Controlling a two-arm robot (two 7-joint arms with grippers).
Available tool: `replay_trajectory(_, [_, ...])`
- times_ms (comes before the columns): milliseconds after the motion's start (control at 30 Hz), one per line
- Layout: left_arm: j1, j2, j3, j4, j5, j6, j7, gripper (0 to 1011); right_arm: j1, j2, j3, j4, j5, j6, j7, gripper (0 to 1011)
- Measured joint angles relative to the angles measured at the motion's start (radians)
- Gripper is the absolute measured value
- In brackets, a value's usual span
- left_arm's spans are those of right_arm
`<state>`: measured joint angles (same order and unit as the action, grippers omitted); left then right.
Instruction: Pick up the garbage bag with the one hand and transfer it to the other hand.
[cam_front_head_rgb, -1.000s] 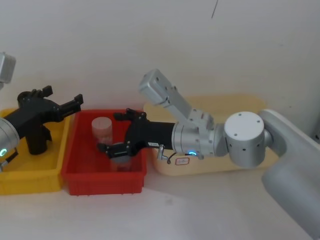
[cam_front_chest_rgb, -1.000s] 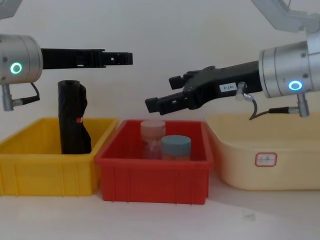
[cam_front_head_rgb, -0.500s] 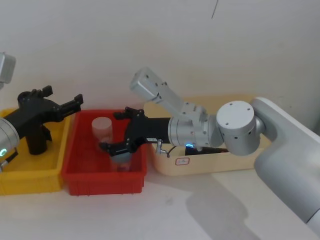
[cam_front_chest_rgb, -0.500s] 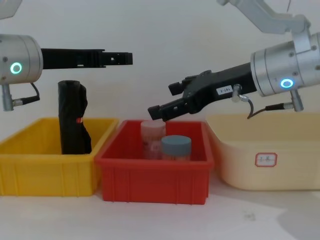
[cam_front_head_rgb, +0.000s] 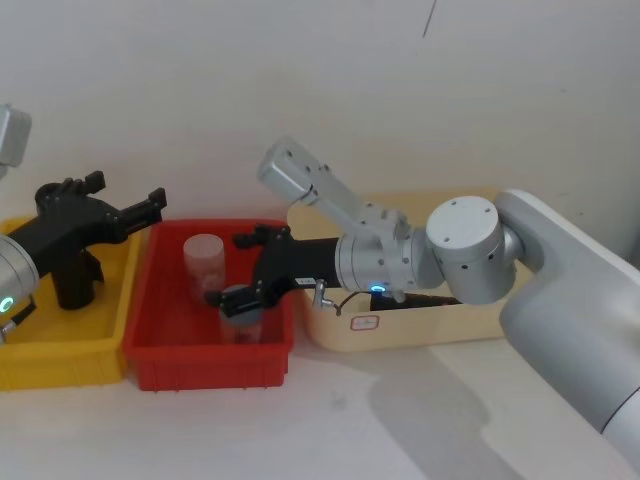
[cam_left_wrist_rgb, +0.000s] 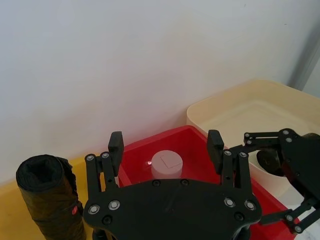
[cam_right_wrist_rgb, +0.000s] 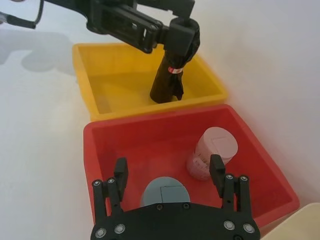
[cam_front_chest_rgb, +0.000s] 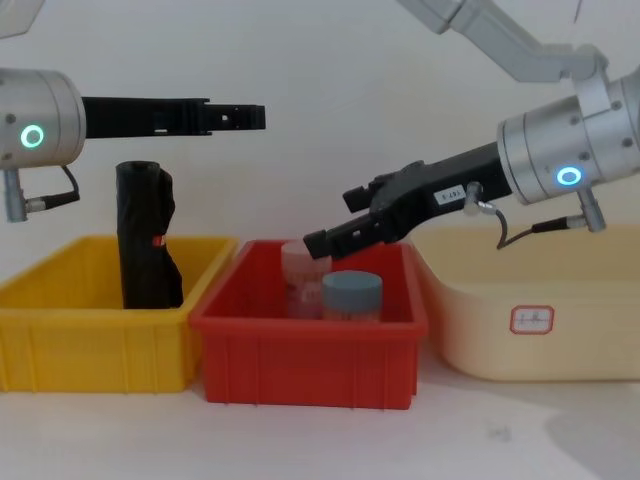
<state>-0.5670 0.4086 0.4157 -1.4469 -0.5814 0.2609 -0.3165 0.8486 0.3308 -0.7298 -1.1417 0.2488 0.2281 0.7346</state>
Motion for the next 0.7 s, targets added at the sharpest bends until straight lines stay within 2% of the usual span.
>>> replay_trajectory(467, [0.0, 0.0, 0.0, 0.0, 0.0, 0.0, 0.0, 1000, 0.023, -0.019, -0.016, 0.079, -0.006, 0.002, 0.022, 1001])
replay_trajectory(700, [0.0, 0.0, 0.0, 0.0, 0.0, 0.0, 0.0, 1000, 0.026, -0.02, -0.025, 0.093, -0.014, 0.001, 0.039, 1001])
